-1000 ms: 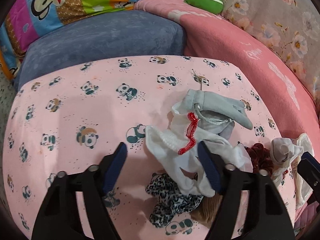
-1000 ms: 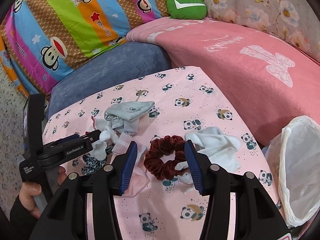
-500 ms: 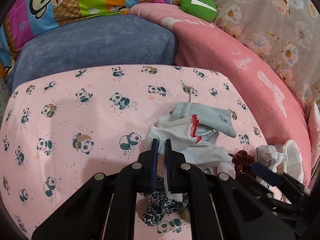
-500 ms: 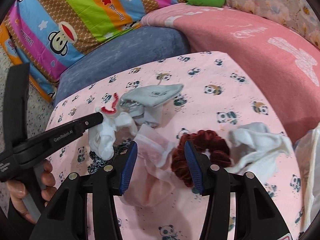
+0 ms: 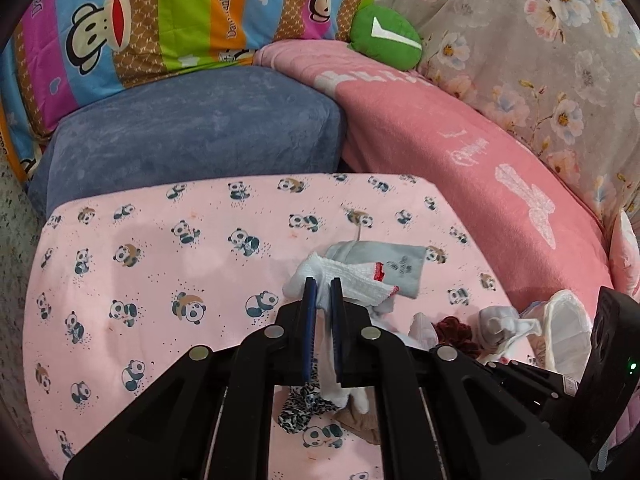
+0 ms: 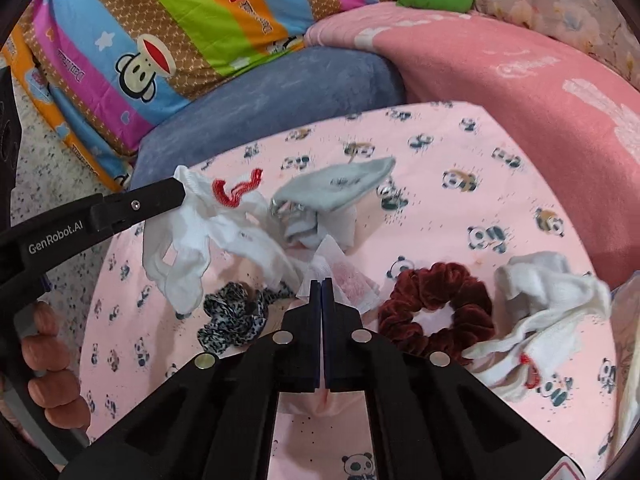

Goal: Collect trash
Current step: 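Grasp the white glove with the left gripper while the right gripper grasps pink cloth, then carry both items to the wastebasket and open both grippers to drop them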

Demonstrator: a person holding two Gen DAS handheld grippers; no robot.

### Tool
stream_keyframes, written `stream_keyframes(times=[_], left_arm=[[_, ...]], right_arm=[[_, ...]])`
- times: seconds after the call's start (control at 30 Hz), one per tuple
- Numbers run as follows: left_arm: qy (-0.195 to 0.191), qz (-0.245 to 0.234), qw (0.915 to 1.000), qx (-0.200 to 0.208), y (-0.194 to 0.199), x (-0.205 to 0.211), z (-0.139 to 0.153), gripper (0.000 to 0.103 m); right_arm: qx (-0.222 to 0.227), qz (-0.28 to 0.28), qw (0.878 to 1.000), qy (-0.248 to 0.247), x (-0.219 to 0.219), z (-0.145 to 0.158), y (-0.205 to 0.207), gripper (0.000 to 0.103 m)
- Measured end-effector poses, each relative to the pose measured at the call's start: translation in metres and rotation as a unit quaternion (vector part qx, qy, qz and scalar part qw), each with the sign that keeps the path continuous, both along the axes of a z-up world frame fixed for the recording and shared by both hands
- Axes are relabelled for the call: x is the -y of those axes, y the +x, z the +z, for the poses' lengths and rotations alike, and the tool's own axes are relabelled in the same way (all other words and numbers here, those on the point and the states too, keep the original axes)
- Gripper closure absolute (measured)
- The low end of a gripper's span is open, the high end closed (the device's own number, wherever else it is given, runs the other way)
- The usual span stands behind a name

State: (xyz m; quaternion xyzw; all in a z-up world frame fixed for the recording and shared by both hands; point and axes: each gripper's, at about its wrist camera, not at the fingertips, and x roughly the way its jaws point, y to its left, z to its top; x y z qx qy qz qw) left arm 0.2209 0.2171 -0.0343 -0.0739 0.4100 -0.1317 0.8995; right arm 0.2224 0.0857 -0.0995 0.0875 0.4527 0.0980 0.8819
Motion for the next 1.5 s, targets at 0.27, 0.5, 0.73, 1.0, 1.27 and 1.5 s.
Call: stream_keyframes(times=[0.27,0.5,0.73,1.0,1.27,1.5], left_arm=[[-0.009,-0.009,0.9989,0.045,-0.023,0.015,0.052,0.096],[-0.013,-0.036,0.9955,0.086,-0.043,0.046,0.093,0.096],[-0.020,-0.080,0.9905,0.110,-0.064,0.092,0.115,0.096],[-0.018,-0.145,0.9826,0.115,-0.086,0.163,0.119,0.096],[-0.016,-0.201,0.9739,0.103,-0.104,0.230,0.110,0.096],[-0.027,-0.244,0.9658,0.083,-0.113,0.276,0.100,0.096]], right_arm=[[0.066,-0.024,0.997,0.017,0.026,0.063,-0.025,0.101],[0.124,-0.046,0.991,0.019,0.055,0.121,-0.053,0.101],[0.174,-0.087,0.981,0.016,0.104,0.168,-0.089,0.101],[0.199,-0.148,0.969,0.004,0.178,0.192,-0.137,0.101],[0.198,-0.201,0.959,-0.007,0.243,0.191,-0.174,0.101],[0.183,-0.239,0.953,-0.008,0.290,0.177,-0.196,0.101]])
